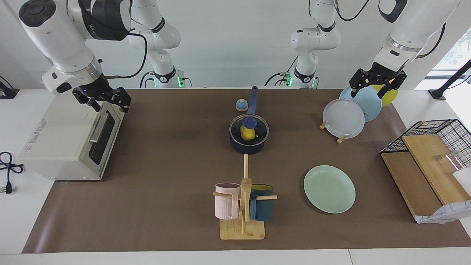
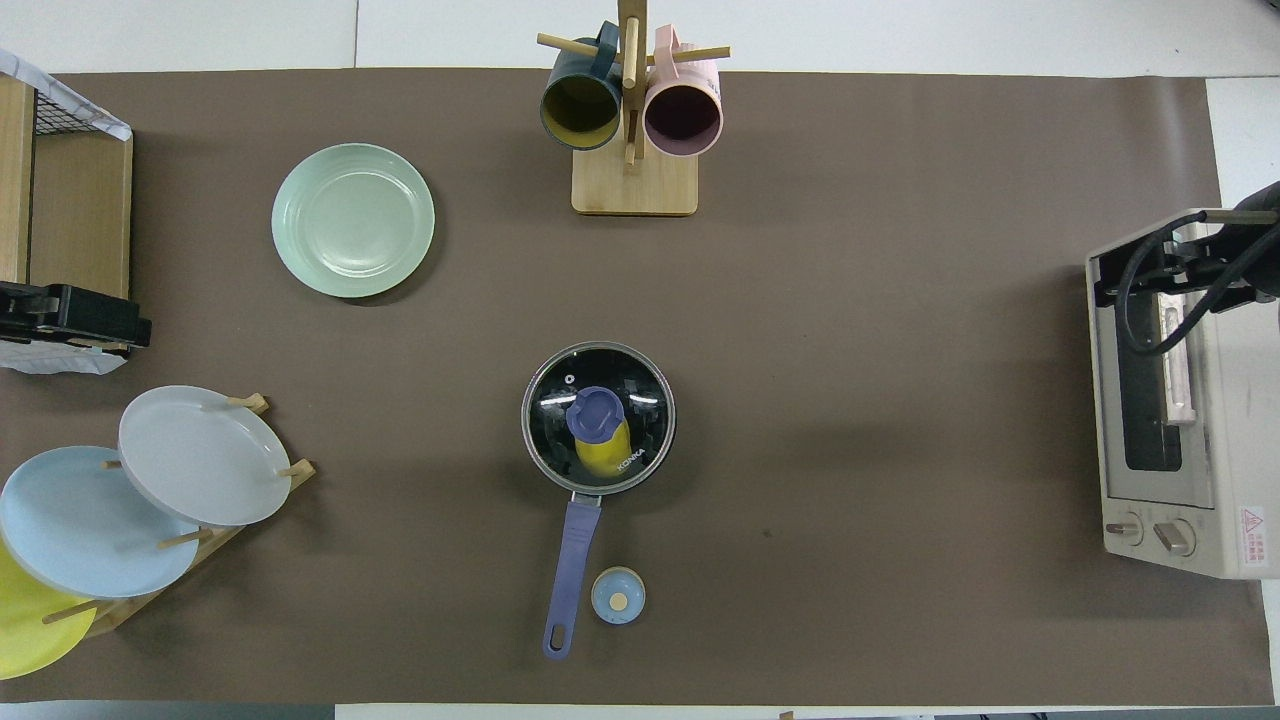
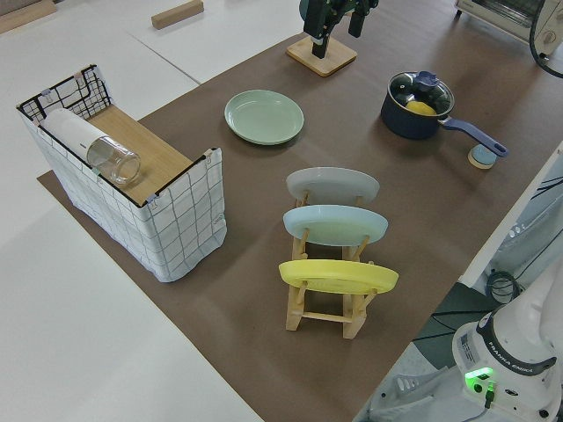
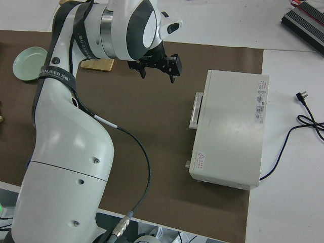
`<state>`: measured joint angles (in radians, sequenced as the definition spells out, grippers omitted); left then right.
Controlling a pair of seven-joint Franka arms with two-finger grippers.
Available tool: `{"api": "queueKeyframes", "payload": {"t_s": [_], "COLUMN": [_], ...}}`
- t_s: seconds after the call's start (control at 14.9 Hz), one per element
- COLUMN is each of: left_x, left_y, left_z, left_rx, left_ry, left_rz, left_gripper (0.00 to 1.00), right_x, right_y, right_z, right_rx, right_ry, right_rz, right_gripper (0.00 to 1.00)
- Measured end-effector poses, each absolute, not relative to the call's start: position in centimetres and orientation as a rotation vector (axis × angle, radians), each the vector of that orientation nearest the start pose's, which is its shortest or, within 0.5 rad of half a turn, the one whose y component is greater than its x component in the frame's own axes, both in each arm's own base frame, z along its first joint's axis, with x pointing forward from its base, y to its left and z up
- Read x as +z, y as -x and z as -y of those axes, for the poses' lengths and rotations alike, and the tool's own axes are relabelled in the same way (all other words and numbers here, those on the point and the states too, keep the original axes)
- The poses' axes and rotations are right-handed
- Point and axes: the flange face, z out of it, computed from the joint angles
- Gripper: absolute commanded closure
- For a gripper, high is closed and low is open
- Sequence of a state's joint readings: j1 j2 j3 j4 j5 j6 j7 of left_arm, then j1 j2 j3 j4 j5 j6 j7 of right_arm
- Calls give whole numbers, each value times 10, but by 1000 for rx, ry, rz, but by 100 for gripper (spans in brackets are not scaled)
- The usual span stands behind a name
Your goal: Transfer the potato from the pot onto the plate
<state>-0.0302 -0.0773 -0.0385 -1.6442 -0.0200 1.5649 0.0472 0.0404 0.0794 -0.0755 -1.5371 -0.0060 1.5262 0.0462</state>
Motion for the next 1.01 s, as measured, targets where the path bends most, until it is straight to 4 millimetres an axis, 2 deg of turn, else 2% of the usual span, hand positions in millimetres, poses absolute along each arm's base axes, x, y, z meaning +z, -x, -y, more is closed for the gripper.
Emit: {"api": "queueKeyframes", "payload": {"t_s": [0.67, 1.01], "left_x": [631, 631], "left_y": [-528, -528], "left_z": [39, 39], "left_rx": [4, 4], "left_ry": [3153, 3153], "left_rz": [-183, -183], "left_gripper": [0, 0], "right_x": [594, 593], "right_y": [-572, -579], "right_z": [18, 5], "right_rx": [136, 71], "right_ry": [3148, 3080], "right_rz": [-123, 39], "right_gripper": [0, 0]}}
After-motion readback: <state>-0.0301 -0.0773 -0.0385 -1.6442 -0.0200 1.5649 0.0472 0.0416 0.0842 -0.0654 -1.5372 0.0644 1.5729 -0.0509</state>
